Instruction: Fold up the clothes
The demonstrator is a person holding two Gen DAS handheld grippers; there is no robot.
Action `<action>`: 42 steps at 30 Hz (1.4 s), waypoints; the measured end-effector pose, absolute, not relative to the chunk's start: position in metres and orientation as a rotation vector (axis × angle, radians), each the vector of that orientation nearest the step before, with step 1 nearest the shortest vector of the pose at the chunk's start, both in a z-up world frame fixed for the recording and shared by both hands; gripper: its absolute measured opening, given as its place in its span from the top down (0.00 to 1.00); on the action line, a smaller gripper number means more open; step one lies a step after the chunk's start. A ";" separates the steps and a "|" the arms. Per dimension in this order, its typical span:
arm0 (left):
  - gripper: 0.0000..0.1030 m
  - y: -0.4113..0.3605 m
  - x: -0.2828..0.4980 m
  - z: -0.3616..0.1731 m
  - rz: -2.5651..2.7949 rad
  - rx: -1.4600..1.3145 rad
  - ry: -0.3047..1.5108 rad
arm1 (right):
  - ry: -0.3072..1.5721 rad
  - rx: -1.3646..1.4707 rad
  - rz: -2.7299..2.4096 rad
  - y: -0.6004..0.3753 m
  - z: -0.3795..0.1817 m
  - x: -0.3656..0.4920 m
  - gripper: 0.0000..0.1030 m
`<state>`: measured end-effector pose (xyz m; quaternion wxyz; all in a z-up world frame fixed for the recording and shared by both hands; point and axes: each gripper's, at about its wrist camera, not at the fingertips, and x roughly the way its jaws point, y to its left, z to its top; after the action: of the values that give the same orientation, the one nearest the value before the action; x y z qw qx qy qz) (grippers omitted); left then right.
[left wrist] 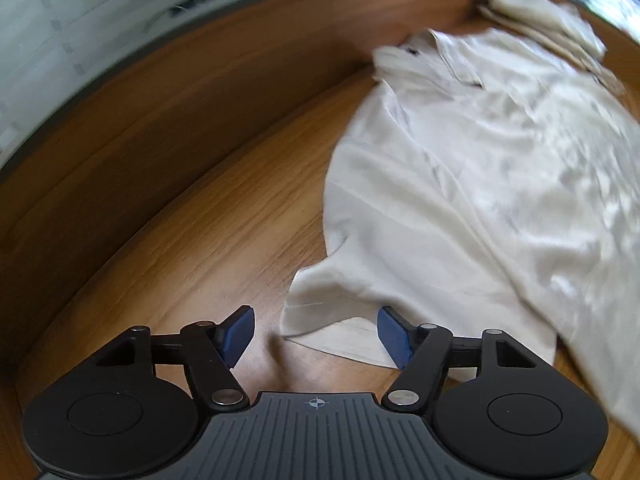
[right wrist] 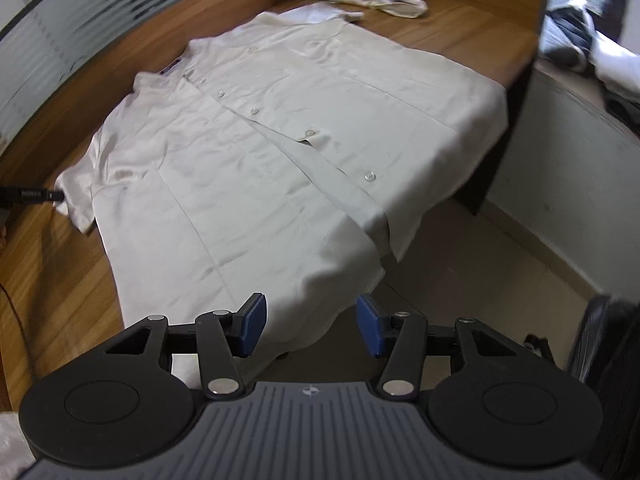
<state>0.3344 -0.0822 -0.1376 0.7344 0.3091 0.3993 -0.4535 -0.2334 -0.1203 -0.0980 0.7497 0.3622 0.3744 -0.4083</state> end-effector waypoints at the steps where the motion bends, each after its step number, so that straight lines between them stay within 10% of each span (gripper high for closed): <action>1: 0.40 -0.084 0.339 -0.139 -1.020 0.694 0.887 | 0.816 0.793 -0.903 -0.115 -0.097 -0.231 0.45; 7: 0.57 -0.094 0.348 -0.143 -1.132 0.718 0.904 | 0.833 0.788 -0.923 -0.088 -0.096 -0.219 0.45; 10: 0.89 -0.097 0.343 -0.143 -1.167 0.753 0.887 | 0.837 0.792 -0.935 -0.084 -0.095 -0.217 0.45; 16: 0.91 -0.082 0.352 -0.139 -1.177 0.762 0.902 | 0.839 0.801 -0.930 -0.081 -0.099 -0.213 0.45; 24: 0.89 -0.050 0.383 -0.134 -1.080 0.716 0.990 | 0.891 0.744 -0.785 -0.076 -0.112 -0.190 0.45; 30: 0.42 -0.041 0.391 -0.128 -1.075 0.557 1.035 | 0.912 0.746 -0.657 -0.079 -0.123 -0.179 0.45; 42: 0.41 -0.077 0.364 -0.145 -1.070 0.628 1.012 | 0.963 0.593 -0.527 -0.065 -0.129 -0.141 0.36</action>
<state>0.3638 -0.0767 -0.1446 0.6963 0.2815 0.4538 -0.4795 -0.1406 -0.0646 -0.1287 0.8117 0.2774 0.4509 -0.2467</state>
